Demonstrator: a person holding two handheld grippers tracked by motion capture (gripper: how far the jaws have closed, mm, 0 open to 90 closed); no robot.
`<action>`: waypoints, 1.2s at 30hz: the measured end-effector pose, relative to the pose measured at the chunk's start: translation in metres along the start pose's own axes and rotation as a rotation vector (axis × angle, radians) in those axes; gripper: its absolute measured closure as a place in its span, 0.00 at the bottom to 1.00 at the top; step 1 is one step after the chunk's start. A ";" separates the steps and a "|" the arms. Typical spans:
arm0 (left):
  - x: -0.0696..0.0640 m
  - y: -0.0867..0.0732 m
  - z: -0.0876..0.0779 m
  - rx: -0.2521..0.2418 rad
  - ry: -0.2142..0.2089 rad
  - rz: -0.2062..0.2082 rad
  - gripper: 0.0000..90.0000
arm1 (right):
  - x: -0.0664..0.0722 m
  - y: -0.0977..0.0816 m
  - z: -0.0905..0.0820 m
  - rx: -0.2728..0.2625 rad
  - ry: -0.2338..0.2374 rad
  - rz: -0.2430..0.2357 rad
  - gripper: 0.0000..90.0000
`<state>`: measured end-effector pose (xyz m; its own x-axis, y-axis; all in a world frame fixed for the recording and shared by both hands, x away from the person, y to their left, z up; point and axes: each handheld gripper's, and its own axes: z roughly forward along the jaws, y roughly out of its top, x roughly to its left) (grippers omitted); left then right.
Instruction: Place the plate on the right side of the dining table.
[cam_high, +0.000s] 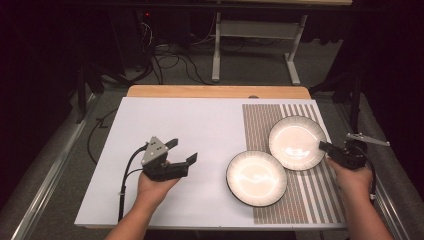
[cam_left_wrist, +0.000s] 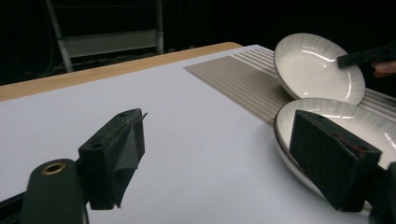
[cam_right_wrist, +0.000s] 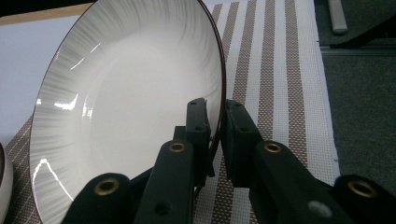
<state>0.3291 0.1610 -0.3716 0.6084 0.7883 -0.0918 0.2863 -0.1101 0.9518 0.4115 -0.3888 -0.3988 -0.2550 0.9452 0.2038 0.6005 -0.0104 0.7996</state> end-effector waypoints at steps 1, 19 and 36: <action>0.002 -0.002 -0.006 0.002 0.010 0.002 0.21 | 0.000 0.000 0.000 0.000 0.000 0.000 0.93; 0.019 -0.023 -0.025 0.012 0.064 -0.050 0.00 | -0.008 -0.002 0.015 0.036 -0.038 0.052 0.91; 0.025 -0.024 -0.024 0.019 0.081 -0.080 0.00 | -0.004 -0.005 0.025 0.070 -0.048 0.037 0.91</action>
<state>0.3198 0.1982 -0.3893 0.5214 0.8413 -0.1424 0.3455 -0.0556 0.9368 0.4289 -0.3845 -0.4176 -0.1962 0.9592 0.2037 0.6606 -0.0242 0.7503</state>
